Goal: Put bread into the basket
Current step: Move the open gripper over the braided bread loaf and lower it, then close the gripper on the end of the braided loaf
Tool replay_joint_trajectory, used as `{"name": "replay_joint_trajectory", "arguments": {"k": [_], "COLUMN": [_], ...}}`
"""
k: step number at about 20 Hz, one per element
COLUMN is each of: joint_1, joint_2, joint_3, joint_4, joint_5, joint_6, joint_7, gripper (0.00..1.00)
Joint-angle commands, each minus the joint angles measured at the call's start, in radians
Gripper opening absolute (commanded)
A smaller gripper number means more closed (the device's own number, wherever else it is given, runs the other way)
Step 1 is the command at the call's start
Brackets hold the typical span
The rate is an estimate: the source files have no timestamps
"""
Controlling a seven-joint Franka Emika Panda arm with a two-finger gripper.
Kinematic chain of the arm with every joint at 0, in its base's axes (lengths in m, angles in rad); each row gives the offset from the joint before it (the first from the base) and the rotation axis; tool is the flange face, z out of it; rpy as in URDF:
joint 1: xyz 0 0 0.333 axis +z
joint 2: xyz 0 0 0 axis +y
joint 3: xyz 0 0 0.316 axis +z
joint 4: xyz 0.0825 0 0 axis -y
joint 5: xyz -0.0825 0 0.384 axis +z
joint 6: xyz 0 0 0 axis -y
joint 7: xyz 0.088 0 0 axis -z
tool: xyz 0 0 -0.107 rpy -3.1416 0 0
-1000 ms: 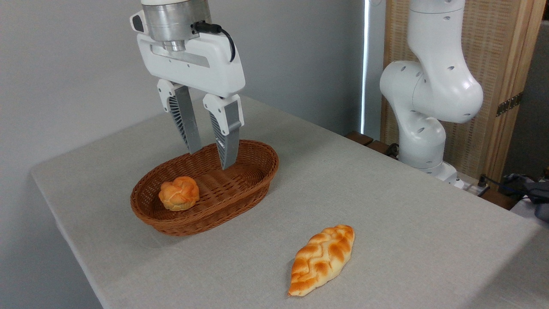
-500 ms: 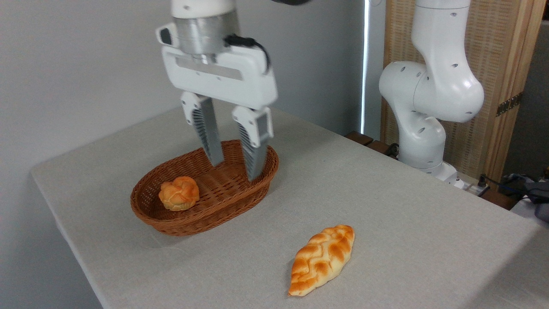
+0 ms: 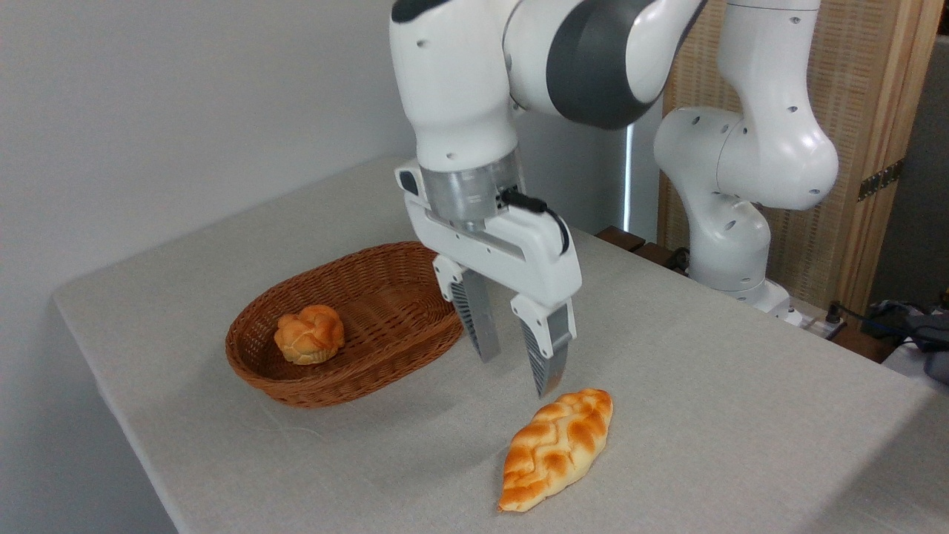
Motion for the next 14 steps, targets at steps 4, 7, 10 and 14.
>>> {"name": "replay_joint_trajectory", "arguments": {"k": [4,7,10,14], "joint_1": [-0.007,-0.007,-0.007,-0.007], "joint_2": [-0.018,-0.014,-0.014,-0.010], "joint_3": [0.047,0.050,0.068,0.076], "joint_4": [-0.103,-0.120,-0.140,-0.141], "joint_5": [0.102,0.117,0.138,0.168], "joint_6": [0.080,0.110,0.114,0.119], "joint_7": [0.067,0.067,0.069,0.069], "gripper": [1.00,1.00,1.00,1.00]}}
